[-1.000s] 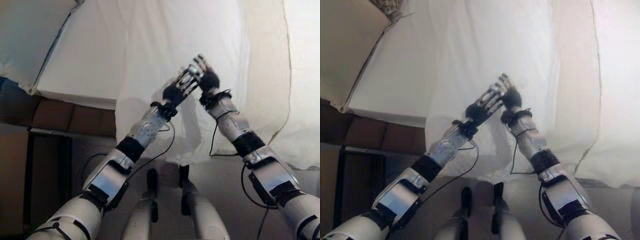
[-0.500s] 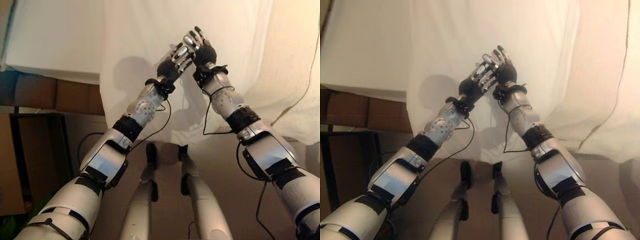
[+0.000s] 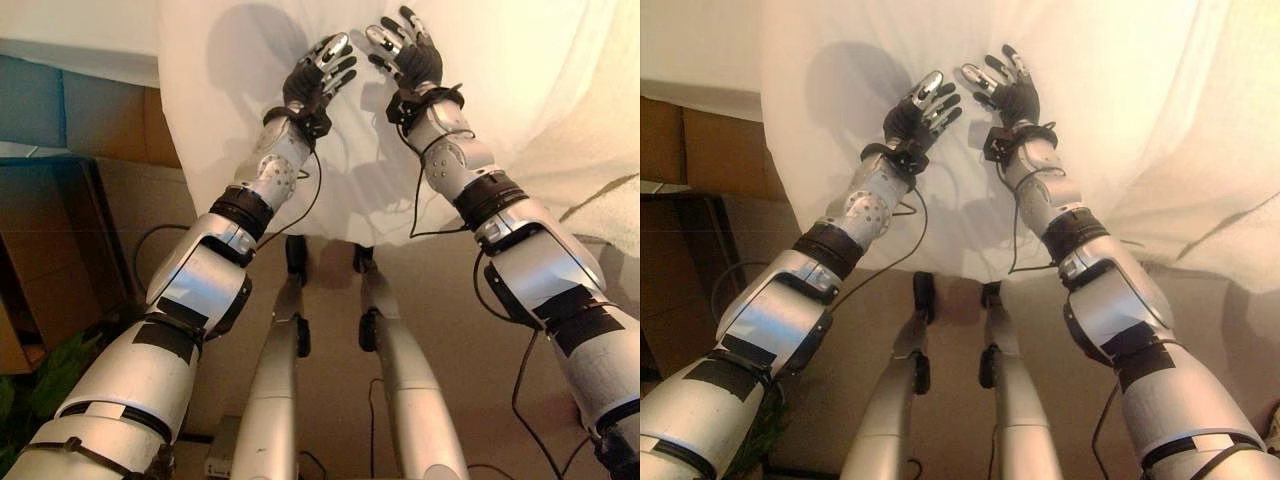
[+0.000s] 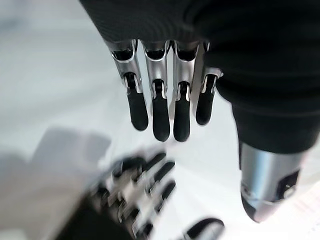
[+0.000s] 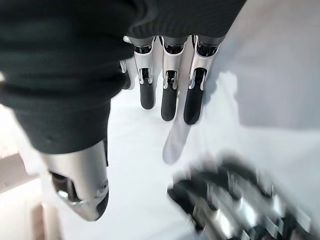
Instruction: Make the bed
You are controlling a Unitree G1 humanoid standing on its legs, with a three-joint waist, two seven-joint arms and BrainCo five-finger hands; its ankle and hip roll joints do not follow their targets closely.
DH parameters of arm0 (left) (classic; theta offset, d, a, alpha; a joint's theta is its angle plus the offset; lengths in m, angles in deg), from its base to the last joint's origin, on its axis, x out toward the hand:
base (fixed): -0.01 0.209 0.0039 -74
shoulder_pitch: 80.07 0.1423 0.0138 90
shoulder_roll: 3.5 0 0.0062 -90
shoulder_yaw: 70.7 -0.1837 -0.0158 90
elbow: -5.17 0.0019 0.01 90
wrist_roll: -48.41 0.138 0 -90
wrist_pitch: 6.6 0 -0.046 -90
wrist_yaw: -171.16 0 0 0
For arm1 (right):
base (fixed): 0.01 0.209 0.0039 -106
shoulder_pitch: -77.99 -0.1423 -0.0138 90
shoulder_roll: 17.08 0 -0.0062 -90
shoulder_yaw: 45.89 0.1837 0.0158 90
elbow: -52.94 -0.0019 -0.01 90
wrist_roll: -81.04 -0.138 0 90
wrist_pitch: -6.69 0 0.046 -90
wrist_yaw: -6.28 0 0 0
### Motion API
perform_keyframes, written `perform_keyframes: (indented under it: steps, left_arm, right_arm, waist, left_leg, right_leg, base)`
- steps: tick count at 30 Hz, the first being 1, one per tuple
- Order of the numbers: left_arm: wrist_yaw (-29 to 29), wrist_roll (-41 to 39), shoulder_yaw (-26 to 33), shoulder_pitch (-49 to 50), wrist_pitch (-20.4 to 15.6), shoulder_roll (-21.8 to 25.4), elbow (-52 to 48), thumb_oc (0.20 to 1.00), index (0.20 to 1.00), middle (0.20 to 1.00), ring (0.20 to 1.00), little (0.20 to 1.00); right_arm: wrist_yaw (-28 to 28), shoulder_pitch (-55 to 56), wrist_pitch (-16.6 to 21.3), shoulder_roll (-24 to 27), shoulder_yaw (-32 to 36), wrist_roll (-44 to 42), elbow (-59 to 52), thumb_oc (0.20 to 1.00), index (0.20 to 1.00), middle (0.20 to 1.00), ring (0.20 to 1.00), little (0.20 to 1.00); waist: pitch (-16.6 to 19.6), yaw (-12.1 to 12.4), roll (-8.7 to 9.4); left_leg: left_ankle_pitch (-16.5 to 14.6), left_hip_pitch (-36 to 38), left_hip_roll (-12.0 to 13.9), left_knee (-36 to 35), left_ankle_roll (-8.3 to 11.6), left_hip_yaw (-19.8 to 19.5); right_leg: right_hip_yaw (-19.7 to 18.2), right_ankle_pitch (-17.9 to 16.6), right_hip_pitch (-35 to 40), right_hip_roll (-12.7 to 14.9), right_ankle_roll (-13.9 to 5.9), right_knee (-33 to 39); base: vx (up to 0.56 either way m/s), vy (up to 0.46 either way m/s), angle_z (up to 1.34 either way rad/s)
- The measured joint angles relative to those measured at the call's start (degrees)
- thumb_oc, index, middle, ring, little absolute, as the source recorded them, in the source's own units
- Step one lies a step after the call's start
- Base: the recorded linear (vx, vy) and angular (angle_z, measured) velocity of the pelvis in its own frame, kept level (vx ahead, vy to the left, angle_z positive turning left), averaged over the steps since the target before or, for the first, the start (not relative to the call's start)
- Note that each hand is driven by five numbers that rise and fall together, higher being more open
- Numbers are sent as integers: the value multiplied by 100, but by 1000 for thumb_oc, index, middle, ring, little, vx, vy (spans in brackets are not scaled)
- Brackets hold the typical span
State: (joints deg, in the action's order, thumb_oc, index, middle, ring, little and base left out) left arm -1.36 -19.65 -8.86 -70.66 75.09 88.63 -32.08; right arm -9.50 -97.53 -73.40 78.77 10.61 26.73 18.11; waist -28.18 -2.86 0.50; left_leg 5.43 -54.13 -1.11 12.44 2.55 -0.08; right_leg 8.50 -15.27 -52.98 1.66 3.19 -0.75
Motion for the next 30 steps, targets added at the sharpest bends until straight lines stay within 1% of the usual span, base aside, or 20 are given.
perform_keyframes:
  steps: [3,5,9,11,15,18,19,21,22,23,25,27,30]
  left_arm:
    - [249,242,4,-39,-112,-4,27,1000,1000,1000,1000,1000]
    - [360,337,12,-47,-122,-1,41,1000,1000,1000,1000,1000]
    - [398,393,20,-5,-135,-4,65,1000,1000,1000,1000,1000]
    - [426,458,44,192,-133,-5,90,1000,1000,1000,1000,1000]
    - [552,678,93,656,-137,-29,213,1000,1000,1000,1000,1000]
    - [699,902,316,1180,-149,7,365,1000,1000,1000,1000,1000]
    - [743,905,369,1318,-145,36,459,1000,1000,1000,1000,1000]
    - [838,908,726,1648,-168,93,588,1000,1000,1000,1000,1000]
    - [877,908,747,1735,-164,130,694,1000,1000,1000,1000,1000]
    - [892,911,932,2014,-151,205,891,1000,1000,1000,1000,1000]
    - [953,906,1118,2280,-115,286,1045,1000,1000,1000,1000,1000]
    - [963,895,1423,2792,-123,378,1140,1000,1000,1000,1000,1000]
    - [970,881,1628,3296,-112,417,1205,1000,1000,1000,1000,1000]
  right_arm:
    - [-154,-104,35,-22,-82,355,172,1000,1000,1000,1000,1000]
    - [-209,-209,68,-13,-91,515,204,1000,1000,1000,1000,1000]
    - [-235,-184,100,3,-63,600,342,1000,1000,1000,1000,1000]
    - [-229,-76,116,4,15,599,395,1000,1000,1000,1000,1000]
    - [-221,260,120,-12,198,601,492,1000,1000,1000,1000,1000]
    - [-216,709,125,-16,496,644,632,1000,1000,1000,1000,1000]
    - [-216,788,126,-11,526,649,644,1000,1000,1000,1000,1000]
    - [-216,1047,137,-38,819,684,648,1000,1000,1000,1000,1000]
    - [-218,1119,137,-28,844,698,653,1000,1000,1000,1000,1000]
    - [-206,1310,160,-19,916,765,651,1000,1000,1000,1000,1000]
    - [-184,1421,199,16,984,804,651,1000,1000,1000,1000,1000]
    - [-123,1722,255,81,1332,856,646,1000,1000,1000,1000,1000]
    - [-138,2208,248,1,1692,848,888,1000,1000,1000,1000,1000]
  waist:
    - [54,-11,45]
    - [94,-20,90]
    - [102,-19,99]
    - [283,-10,101]
    - [524,40,136]
    - [742,67,138]
    - [756,65,144]
    - [769,58,163]
    - [769,57,163]
    - [769,45,163]
    - [769,45,164]
    - [775,57,174]
    - [767,69,188]
  left_leg:
    - [-4,-238,4,126,6,-5]
    - [-4,-375,3,215,5,-5]
    - [-4,-461,-4,285,6,-12]
    - [-4,-566,-22,290,5,-10]
    - [-4,-599,-27,289,5,-16]
    - [-4,-597,-36,249,5,-37]
    - [-3,-592,-41,237,5,-40]
    - [-3,-588,-57,219,5,-43]
    - [-1,-590,-65,210,1,-44]
    - [-1,-590,-76,207,0,-46]
    - [-3,-592,-88,204,3,-41]
    - [2,-586,-106,208,-3,-19]
    - [3,-603,-142,179,-4,-12]
  right_leg:
    - [5,4,-240,8,-2,-133]
    - [9,4,-366,12,-3,-194]
    - [25,0,-423,31,-7,-231]
    - [22,25,-562,56,-24,-308]
    - [23,28,-585,61,-25,-308]
    - [42,61,-584,69,-54,-309]
    - [46,62,-585,75,-55,-309]
    - [46,63,-585,85,-56,-306]
    - [51,63,-590,93,-56,-306]
    - [52,63,-591,106,-56,-306]
    - [53,79,-595,120,-61,-307]
    - [55,85,-594,139,-65,-326]
    - [53,96,-601,185,-78,-323]
  base:
    - [0,0,0]
    - [0,0,0]
    - [9,0,2]
    - [0,0,0]
    - [0,0,0]
    - [-1,5,2]
    - [0,0,0]
    - [0,0,0]
    - [0,0,0]
    - [0,0,0]
    - [-58,17,2]
    - [-38,14,3]
    - [-26,16,7]
